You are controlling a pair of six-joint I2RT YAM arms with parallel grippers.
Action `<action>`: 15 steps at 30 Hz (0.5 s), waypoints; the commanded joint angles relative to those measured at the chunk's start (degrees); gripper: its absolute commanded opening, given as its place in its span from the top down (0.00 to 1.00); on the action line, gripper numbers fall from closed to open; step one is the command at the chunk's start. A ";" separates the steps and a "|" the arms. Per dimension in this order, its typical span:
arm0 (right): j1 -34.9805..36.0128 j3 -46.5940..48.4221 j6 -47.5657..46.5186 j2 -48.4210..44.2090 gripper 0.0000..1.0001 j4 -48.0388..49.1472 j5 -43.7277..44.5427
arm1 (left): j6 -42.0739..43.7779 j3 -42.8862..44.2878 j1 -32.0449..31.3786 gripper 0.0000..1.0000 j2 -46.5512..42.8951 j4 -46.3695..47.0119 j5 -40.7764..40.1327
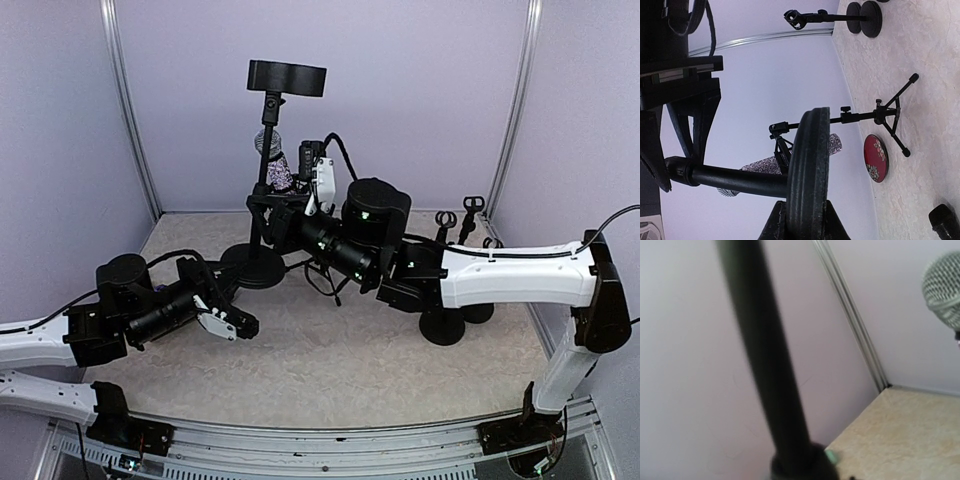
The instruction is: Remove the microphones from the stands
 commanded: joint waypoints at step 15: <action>-0.98 4.88 -0.02 2.36 0.78 -3.85 -0.80 | 2.74 0.93 -0.98 1.00 -0.74 4.89 2.16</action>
